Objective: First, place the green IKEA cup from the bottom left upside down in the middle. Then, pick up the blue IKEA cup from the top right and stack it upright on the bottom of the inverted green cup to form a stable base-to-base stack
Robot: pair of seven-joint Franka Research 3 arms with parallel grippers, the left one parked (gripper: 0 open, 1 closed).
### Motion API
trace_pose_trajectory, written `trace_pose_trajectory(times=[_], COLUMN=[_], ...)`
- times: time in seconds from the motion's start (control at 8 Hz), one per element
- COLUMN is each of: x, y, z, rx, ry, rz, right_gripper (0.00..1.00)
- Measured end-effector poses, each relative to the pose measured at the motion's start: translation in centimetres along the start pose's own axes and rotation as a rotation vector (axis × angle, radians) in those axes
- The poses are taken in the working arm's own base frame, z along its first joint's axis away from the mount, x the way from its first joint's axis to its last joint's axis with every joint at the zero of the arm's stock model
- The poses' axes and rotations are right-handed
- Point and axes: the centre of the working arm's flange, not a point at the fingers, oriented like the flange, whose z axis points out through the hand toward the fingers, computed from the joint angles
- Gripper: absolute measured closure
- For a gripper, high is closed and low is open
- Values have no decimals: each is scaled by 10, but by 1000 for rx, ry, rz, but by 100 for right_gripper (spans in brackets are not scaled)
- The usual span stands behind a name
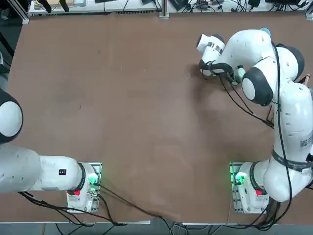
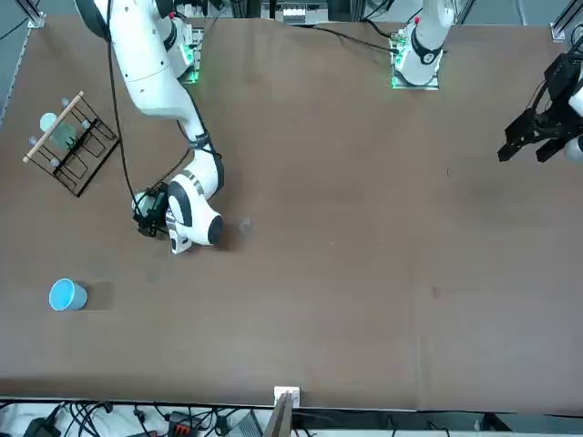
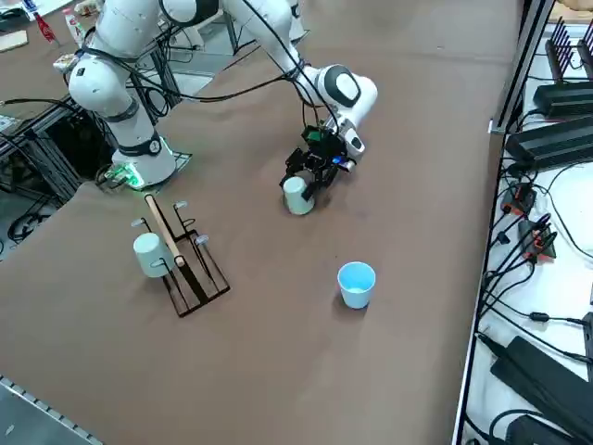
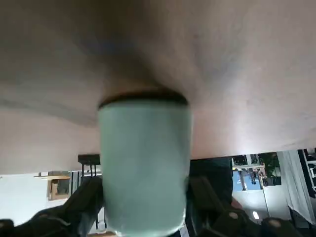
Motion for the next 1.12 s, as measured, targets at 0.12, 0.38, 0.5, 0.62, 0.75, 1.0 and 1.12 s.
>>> trace_pose_trajectory(times=[0.12,0.38,0.5,0.62,0.75,1.0,1.12], x=[1,1,0,-2,-5,-20,-35], y=[0,1,2,4,5,11,17], z=[-3,-14,-20,-24,-29,-44,-57], rx=[-4,-18,-24,-16,6,22,20], ry=[10,28,36,50,71,113,145], rz=[3,9,15,23,32,57,79], right_gripper=[0,0,0,0,0,0,0])
